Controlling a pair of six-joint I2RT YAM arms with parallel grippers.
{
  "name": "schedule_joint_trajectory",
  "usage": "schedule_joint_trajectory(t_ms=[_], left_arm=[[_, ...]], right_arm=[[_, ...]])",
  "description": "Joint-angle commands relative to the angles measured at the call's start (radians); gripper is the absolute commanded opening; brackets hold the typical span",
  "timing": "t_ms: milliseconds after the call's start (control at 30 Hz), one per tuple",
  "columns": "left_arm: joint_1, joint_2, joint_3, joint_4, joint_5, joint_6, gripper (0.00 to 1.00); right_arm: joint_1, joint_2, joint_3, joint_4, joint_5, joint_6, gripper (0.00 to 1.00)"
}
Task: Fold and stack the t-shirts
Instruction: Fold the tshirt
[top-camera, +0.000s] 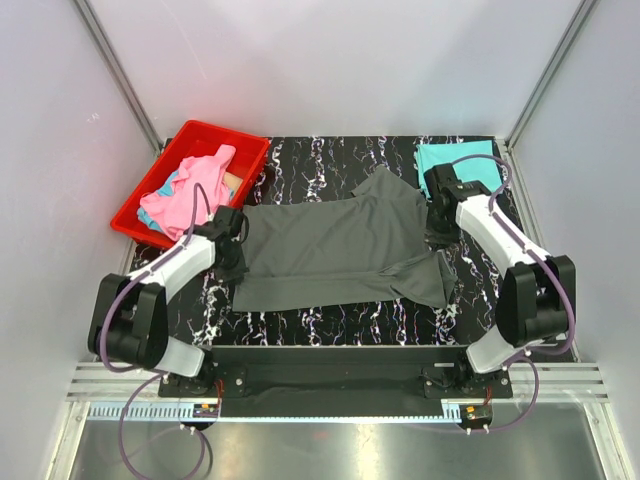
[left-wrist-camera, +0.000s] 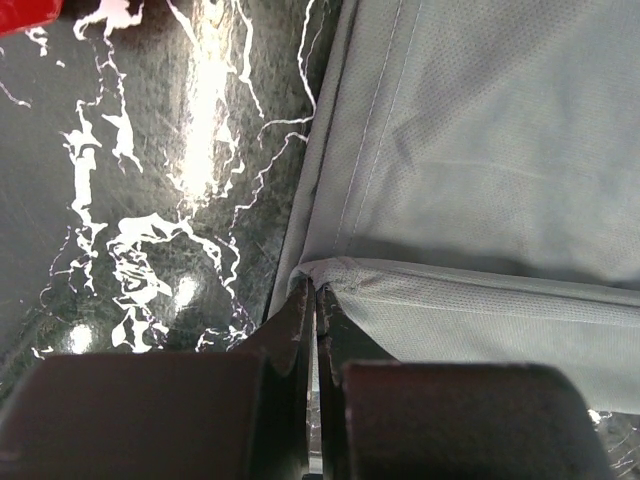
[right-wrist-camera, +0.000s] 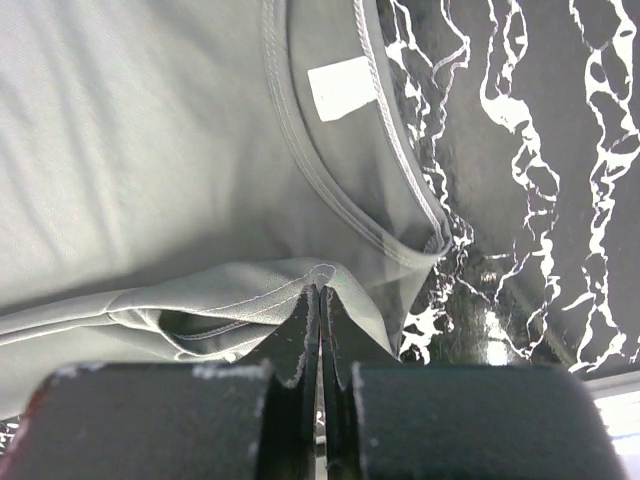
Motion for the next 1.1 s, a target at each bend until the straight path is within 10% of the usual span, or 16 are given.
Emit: schedule_joint_trajectory(t_ms=[0, 800, 1067], left_arm=[[0.006, 0.025, 0.054, 0.024, -0.035, -0.007, 0.0], [0.006, 0.135, 0.16, 0.003, -0.087, 0.001, 0.03], [-0.017, 0.066, 0.221, -0.062, -0.174, 0.002, 0.5]], right_arm=[[0.012, 0.037, 0.059, 0.021, 0.07, -0.019, 0.0], [0.015, 0.181, 0.22, -0.038, 0.12, -0.071, 0.0], [0.029, 0.207, 0.248, -0.048, 0.101, -0.082, 0.0]])
